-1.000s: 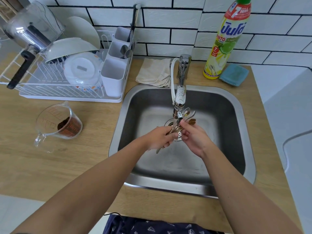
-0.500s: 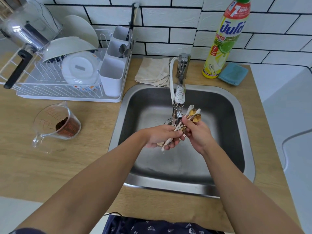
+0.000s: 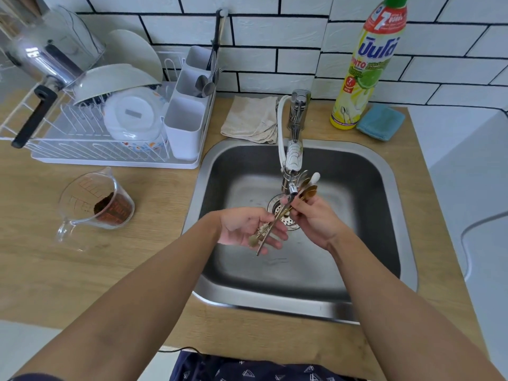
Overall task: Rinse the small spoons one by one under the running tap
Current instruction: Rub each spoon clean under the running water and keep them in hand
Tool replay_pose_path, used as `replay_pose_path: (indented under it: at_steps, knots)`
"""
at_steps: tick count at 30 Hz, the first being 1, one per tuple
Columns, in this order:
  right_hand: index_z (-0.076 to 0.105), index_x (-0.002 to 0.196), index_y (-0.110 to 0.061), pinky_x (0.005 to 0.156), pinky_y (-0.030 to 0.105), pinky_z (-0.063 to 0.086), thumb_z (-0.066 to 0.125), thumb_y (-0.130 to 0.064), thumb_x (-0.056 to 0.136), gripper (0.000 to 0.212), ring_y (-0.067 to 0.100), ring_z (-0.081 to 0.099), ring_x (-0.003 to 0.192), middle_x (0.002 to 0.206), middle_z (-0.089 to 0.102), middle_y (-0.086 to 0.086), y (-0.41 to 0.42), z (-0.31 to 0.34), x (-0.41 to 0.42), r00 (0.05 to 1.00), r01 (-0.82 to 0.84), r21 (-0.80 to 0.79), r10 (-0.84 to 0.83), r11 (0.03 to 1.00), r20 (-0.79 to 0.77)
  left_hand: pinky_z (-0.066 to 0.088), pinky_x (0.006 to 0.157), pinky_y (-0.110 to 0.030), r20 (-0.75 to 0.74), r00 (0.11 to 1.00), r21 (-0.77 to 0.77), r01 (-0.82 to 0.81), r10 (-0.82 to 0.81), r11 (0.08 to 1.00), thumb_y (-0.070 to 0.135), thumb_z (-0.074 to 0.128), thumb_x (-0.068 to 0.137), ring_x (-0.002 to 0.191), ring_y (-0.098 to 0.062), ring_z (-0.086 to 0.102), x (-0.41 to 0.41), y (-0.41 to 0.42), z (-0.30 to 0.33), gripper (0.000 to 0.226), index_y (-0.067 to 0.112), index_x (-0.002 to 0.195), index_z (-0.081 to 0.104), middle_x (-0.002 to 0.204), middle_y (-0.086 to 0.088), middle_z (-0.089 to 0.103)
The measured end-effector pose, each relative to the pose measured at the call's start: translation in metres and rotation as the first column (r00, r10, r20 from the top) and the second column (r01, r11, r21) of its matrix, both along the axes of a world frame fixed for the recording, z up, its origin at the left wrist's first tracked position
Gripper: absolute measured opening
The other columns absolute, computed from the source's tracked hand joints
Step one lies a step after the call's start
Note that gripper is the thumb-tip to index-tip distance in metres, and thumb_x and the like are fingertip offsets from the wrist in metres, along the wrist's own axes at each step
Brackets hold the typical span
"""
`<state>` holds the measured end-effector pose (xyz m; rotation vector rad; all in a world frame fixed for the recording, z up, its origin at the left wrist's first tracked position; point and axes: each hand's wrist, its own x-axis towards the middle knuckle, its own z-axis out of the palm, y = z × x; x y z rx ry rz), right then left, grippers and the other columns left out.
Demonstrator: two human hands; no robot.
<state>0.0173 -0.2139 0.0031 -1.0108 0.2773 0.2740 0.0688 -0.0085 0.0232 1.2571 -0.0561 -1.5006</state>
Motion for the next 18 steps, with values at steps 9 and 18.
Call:
replay_pose_path:
  at_steps: [9,18]
  knots:
    - [0.055,0.111,-0.020,0.047,0.020,0.032,0.064,-0.027,0.101,0.015,0.007,0.045,0.052,0.090,0.074,0.008,0.002,-0.009,0.003,0.964,0.205,-0.062,-0.213,0.977,-0.162,0.034,0.062,-0.037,0.735,0.231,0.662,-0.043,-0.638,0.748,0.041,0.031,0.108,0.080,-0.036,0.058,-0.019,-0.009,-0.008,0.029,0.016,0.099,0.042,0.098,-0.016,0.063]
    - [0.053,0.112,-0.010,0.058,0.024,0.044,0.049,-0.020,0.109,0.011,0.011,0.052,0.058,0.101,0.068,0.008,0.028,-0.001,0.005,0.986,-0.034,-0.182,0.003,0.983,-0.167,0.045,0.062,-0.040,0.745,0.429,0.618,-0.158,-0.510,0.770,0.041,0.032,0.104,0.072,-0.032,0.057,-0.047,0.004,-0.023,0.029,0.017,0.094,0.045,0.086,-0.016,0.062]
